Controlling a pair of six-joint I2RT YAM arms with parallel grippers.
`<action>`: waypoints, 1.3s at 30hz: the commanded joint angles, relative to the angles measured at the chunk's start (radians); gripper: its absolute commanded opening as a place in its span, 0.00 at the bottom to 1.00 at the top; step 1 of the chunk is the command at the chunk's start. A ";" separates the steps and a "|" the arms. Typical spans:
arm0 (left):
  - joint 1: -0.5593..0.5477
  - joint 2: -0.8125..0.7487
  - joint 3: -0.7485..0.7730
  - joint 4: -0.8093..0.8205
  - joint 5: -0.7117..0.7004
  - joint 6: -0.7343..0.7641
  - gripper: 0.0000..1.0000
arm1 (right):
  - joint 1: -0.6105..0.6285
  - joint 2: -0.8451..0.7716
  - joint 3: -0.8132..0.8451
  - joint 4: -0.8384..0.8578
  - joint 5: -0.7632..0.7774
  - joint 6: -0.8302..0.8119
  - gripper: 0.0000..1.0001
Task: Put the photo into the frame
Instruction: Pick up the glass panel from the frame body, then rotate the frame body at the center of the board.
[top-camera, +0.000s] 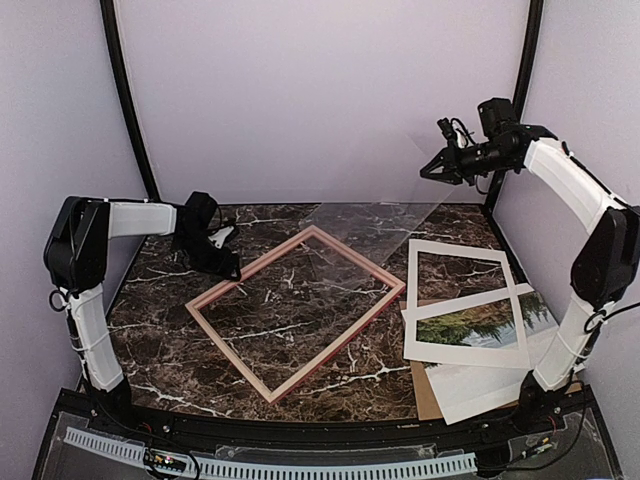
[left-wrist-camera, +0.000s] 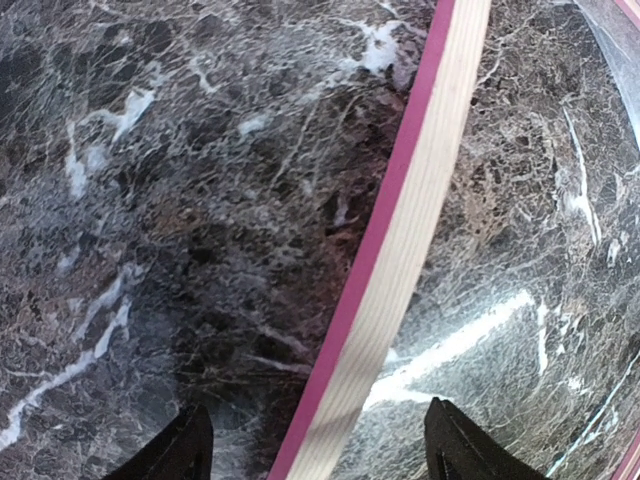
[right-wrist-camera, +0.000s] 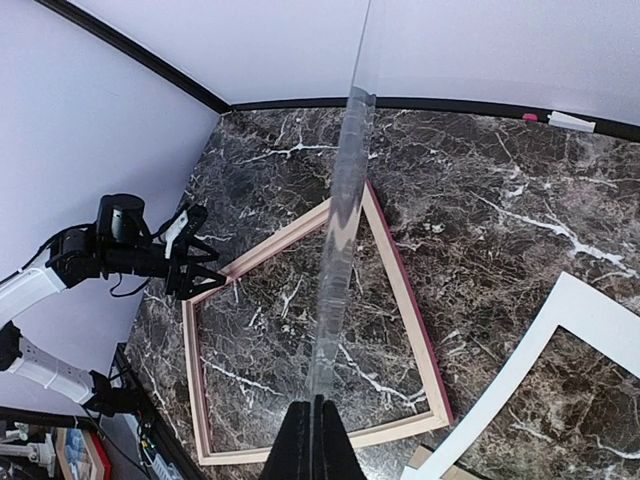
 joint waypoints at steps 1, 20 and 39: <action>-0.038 0.008 0.032 0.014 -0.023 0.037 0.72 | 0.004 -0.042 -0.035 0.064 -0.038 0.004 0.00; -0.053 -0.043 -0.165 0.012 -0.154 -0.232 0.40 | 0.006 -0.082 -0.030 0.037 -0.042 -0.004 0.00; -0.072 -0.420 -0.569 0.166 -0.023 -0.564 0.42 | 0.062 0.003 0.092 -0.054 -0.047 -0.050 0.00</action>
